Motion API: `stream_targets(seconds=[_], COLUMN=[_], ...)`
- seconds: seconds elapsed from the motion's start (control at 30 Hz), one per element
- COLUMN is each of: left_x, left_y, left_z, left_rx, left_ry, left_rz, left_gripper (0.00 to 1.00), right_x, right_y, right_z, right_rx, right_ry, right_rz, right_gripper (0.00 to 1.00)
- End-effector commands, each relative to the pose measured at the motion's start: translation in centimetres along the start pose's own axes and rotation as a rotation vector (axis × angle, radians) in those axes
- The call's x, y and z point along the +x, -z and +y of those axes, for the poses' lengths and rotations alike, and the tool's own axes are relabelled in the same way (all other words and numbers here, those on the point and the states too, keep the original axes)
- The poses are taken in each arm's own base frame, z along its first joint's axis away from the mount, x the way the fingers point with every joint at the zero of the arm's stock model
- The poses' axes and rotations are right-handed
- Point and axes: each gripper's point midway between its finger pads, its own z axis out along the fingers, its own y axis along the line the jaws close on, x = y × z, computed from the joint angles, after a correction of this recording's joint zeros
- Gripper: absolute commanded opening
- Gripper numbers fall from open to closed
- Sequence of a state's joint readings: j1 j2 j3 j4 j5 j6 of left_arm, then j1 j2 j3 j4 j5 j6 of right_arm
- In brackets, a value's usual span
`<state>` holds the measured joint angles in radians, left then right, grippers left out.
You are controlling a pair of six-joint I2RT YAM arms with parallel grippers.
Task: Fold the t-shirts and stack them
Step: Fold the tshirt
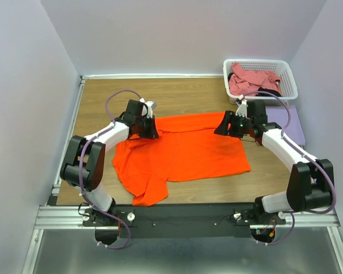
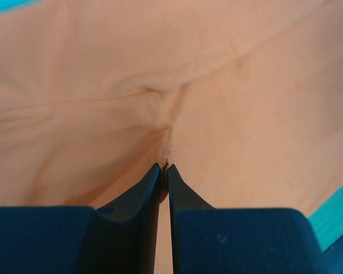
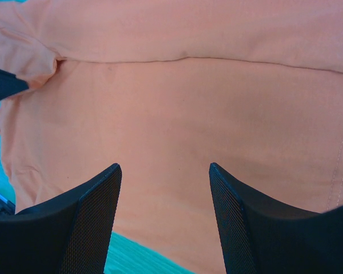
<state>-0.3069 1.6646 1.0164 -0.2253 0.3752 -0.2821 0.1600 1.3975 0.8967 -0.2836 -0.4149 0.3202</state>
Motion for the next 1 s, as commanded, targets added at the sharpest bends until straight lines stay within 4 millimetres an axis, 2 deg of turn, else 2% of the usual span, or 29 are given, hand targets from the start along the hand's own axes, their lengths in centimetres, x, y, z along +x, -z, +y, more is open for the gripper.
stream_targets(seconds=[0.0, 0.1, 0.17, 0.37, 0.47, 0.57, 0.6, 0.7, 0.73, 0.8, 0.83, 0.9, 0.93, 0.97], left_x=[2.7, 4.2, 4.4, 5.4, 4.8, 2.1, 0.5, -1.3, -2.2, -2.9, -3.4, -3.8, -3.9, -4.5], left_y=[-0.4, -0.7, -0.7, -0.4, 0.2, 1.7, 2.5, 4.2, 5.5, 6.5, 7.5, 7.9, 7.5, 7.6], left_z=[-1.9, -2.6, -3.1, -4.0, -4.3, -3.8, -2.5, 0.9, 3.8, 6.5, 9.0, 11.0, 11.7, 13.5], left_rx=[0.059, 0.077, 0.085, 0.107, 0.110, 0.059, 0.011, -0.091, -0.157, -0.214, -0.267, -0.304, -0.314, -0.337], left_ry=[0.050, 0.090, 0.109, 0.134, 0.139, 0.151, 0.168, 0.231, 0.280, 0.323, 0.364, 0.384, 0.391, 0.412], left_rz=[0.063, 0.086, 0.080, 0.078, 0.050, -0.051, -0.110, -0.189, -0.239, -0.287, -0.324, -0.345, -0.340, -0.357], left_gripper=[0.18, 0.20, 0.22, 0.41, 0.44, 0.66, 0.72, 0.73, 0.73, 0.73, 0.72, 0.71, 0.70, 0.68], right_x=[-0.6, -0.6, -0.6, -0.4, -0.6, -1.7, -2.7, -4.2, -4.8, -5.9, -6.5, -7.6, -8.1, -8.8], right_y=[-0.2, -0.4, -0.6, -1.0, -1.2, -1.1, -0.9, -0.9, -0.7, -1.0, -0.9, -1.3, -1.2, -1.5], right_z=[1.0, 1.2, 1.2, 1.1, 0.7, -0.7, -1.7, -2.9, -3.7, -4.7, -5.5, -6.3, -6.9, -7.3], right_rx=[-0.042, -0.059, -0.061, -0.072, -0.048, 0.051, 0.114, 0.187, 0.226, 0.253, 0.277, 0.286, 0.284, 0.272], right_ry=[0.022, 0.023, 0.020, 0.016, 0.018, 0.016, 0.007, -0.005, -0.015, -0.045, -0.063, -0.092, -0.113, -0.137], right_rz=[0.009, 0.019, 0.025, 0.037, 0.028, -0.017, -0.052, -0.095, -0.114, -0.132, -0.146, -0.168, -0.179, -0.193], right_gripper=[0.70, 0.70, 0.70, 0.70, 0.70, 0.70, 0.70, 0.70, 0.69, 0.69, 0.69, 0.68, 0.67, 0.66])
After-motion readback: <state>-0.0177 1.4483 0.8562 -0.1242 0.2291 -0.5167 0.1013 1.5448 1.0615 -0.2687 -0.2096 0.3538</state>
